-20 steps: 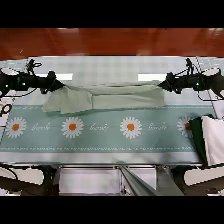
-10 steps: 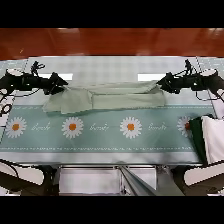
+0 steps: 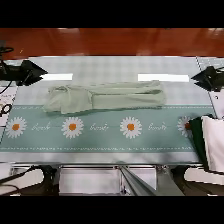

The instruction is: Fold the shirts.

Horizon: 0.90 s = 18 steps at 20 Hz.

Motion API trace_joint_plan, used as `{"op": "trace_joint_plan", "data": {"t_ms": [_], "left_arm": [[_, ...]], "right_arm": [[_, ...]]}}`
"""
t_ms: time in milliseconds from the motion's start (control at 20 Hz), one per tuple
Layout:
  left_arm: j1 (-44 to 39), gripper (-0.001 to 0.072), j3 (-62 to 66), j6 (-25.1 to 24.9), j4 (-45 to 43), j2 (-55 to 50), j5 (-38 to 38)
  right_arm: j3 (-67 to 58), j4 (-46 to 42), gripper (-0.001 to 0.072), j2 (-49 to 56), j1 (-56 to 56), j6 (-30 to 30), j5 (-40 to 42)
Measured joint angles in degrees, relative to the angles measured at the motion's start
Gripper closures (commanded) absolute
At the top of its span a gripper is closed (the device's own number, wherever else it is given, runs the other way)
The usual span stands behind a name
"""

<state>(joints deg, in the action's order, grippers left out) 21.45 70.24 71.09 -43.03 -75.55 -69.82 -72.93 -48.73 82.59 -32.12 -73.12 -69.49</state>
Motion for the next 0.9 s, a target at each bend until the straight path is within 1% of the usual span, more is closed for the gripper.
{"op": "trace_joint_plan", "data": {"t_ms": [150, 250, 350, 550, 750, 900], "left_arm": [[-0.66, 0.0200, -12.81, 0.09, -1.49, 14.62, 6.75], [-1.99, 0.0200, -20.94, 0.26, -1.79, 22.60, 10.62], [-3.37, 0.0200, -26.75, 0.26, -1.77, 27.74, 13.81], [-5.99, 0.0199, -31.91, 0.22, -1.95, 30.95, 16.50], [-7.15, 0.0200, -33.33, 0.07, -1.97, 30.73, 17.51], [-7.43, 0.0200, -33.68, 0.04, -1.97, 30.56, 17.73]], "right_arm": [[9.31, -1.57, 0.0295, -5.09, -2.32, -0.02, 5.38], [14.84, 1.20, 0.0294, -5.25, -2.12, 1.57, 8.66], [17.68, 4.66, 0.0294, -3.10, -0.46, 3.45, 10.36], [17.73, 10.56, 0.0294, 4.37, 5.03, 5.66, 12.02], [13.35, 13.94, 0.0294, 12.13, 9.97, 5.53, 11.28], [9.75, 15.89, 0.0294, 16.09, 12.68, 4.22, 10.19]]}}
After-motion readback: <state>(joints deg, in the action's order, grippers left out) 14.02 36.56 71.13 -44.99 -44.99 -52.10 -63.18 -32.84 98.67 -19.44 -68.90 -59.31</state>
